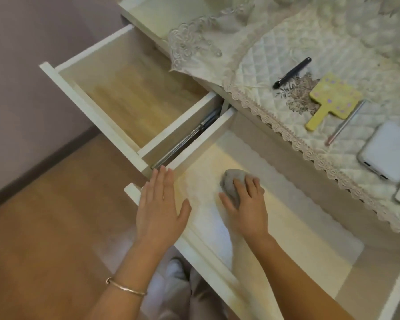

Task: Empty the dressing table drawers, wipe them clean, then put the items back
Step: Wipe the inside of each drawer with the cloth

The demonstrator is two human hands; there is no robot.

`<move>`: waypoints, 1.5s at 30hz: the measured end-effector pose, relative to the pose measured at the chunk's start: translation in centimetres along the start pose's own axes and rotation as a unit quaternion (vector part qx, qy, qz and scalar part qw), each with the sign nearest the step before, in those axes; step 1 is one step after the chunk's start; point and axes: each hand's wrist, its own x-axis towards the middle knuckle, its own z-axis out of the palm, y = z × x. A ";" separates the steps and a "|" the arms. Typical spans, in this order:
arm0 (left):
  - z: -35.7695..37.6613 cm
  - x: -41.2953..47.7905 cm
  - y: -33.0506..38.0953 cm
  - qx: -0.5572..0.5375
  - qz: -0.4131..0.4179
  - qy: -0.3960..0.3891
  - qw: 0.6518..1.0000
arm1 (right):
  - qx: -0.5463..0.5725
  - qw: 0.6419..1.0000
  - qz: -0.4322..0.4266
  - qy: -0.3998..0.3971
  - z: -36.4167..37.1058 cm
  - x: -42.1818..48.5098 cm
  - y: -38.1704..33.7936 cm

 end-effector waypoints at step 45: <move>0.5 -0.4 0.3 0.038 -0.024 0.014 0.999 | -0.071 0.939 -0.331 0.054 0.9 8.2 0.4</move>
